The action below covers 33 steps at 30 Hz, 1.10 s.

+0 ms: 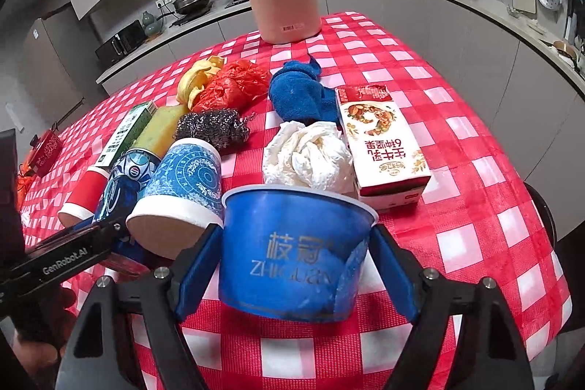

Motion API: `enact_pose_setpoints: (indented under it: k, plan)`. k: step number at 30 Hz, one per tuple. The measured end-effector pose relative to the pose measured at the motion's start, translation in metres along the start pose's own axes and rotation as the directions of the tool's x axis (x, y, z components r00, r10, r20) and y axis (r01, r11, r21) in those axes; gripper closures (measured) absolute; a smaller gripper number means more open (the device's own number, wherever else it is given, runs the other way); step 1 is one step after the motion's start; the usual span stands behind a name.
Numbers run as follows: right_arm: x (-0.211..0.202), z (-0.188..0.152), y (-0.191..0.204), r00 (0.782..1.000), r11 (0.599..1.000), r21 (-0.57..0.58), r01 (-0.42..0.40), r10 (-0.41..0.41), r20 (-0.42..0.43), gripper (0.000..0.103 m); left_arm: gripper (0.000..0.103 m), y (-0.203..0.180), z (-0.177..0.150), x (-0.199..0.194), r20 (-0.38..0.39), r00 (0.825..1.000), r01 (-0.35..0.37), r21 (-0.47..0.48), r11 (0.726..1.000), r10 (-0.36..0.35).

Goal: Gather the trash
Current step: 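Grasp the blue Pepsi can with the left gripper while the right drops the bowl into the bucket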

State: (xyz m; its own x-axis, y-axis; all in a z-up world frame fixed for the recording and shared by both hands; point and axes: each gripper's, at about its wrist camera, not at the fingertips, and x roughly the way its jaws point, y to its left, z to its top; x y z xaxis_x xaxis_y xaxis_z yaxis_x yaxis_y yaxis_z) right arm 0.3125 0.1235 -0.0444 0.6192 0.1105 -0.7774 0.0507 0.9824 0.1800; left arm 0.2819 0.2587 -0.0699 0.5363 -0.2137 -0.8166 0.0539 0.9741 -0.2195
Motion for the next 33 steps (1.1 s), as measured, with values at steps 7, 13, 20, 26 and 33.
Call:
enact_pose_setpoints:
  k: [7,13,20,26,33]
  plan:
    - [0.003,-0.006,-0.002,1.000,1.000,0.006,-0.023,0.023,-0.012,0.023,0.044,0.003,-0.007,-0.010,0.036,0.999,0.037,-0.011,0.999,-0.037]
    - [-0.014,-0.002,-0.001,0.998,0.999,0.001,-0.045,0.044,0.042,0.023,0.045,0.008,-0.004,-0.039,0.120,0.992,0.033,-0.036,0.999,-0.028]
    - [-0.038,0.005,-0.024,0.994,0.998,0.044,-0.051,0.046,0.097,0.023,0.045,-0.017,-0.003,-0.062,0.166,0.984,0.068,0.008,0.998,-0.069]
    - [-0.060,0.001,-0.061,0.991,0.996,0.082,-0.031,0.020,0.129,0.023,0.046,-0.057,-0.011,-0.064,0.168,0.978,0.115,0.058,0.992,-0.123]
    - [-0.087,-0.011,-0.137,0.987,0.991,0.131,-0.011,-0.010,0.158,0.023,0.046,-0.140,-0.026,-0.055,0.154,0.969,0.177,0.121,0.977,-0.194]
